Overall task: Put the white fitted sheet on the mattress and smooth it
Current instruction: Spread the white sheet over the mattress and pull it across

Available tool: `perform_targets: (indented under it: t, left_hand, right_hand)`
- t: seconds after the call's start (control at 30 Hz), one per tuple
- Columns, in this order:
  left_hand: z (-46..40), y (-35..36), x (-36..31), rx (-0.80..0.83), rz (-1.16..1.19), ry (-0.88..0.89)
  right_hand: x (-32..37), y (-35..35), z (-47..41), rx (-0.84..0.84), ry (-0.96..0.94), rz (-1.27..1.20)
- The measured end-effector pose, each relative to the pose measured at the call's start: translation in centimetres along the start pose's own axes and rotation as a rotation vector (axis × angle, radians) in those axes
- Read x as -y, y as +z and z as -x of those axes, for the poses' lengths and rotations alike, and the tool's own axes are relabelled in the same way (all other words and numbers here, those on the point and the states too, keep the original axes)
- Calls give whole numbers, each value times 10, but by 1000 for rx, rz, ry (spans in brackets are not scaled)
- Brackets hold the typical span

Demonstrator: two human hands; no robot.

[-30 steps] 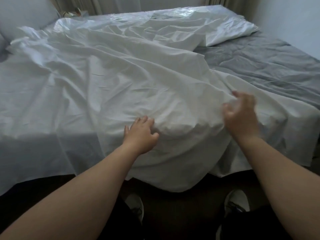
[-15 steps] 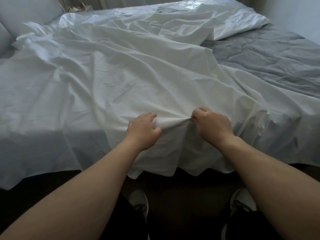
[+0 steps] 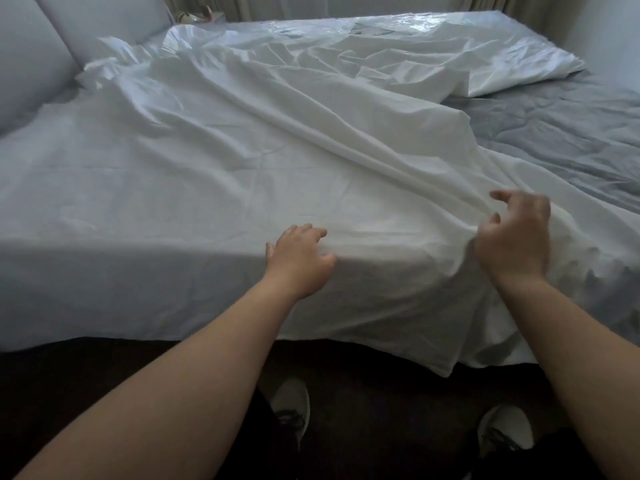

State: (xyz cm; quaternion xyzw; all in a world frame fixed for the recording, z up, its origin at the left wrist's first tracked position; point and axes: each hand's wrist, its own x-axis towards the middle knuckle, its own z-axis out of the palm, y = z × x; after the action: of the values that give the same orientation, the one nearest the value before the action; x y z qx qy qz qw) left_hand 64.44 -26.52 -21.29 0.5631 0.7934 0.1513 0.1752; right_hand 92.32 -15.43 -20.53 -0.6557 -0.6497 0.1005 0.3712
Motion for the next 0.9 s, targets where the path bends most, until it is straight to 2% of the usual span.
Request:
perform_targets:
  t: [0.07,0.13,0.2,0.3,0.37,0.43,0.53,0.67,0.77,0.9]
  left_hand:
    - [4,-9,21,3,6,-50]
    - [9,-22,47,11,0,-98]
    - [16,-37,73,25,-27,-149]
    - [28,-61,113,20,-93,-221]
    - [37,-77,144,31,-137,-286]
    - [43,-86,165,65,-153,-320]
    - [48,-93,185,89,-149,-315]
    - [43,-88,192,118,-167,-269]
    - [35,-81,189,142,-178,-220]
    - [31,-80,182,199,-275,-225]
  right_hand:
    - [46,15,17,100,-248,-59]
    - [91,38,37,336,-400,-73]
    - [129,65,61,541,-480,-57]
    - [172,104,94,688,-534,-5]
    - [195,128,110,717,-582,91]
    - [206,145,121,677,-638,174]
    - [207,163,130,564,-688,188]
    - [199,166,132,511,-684,128]
    - [195,161,129,541,-623,102]
    - [182,139,111,748,-686,106]
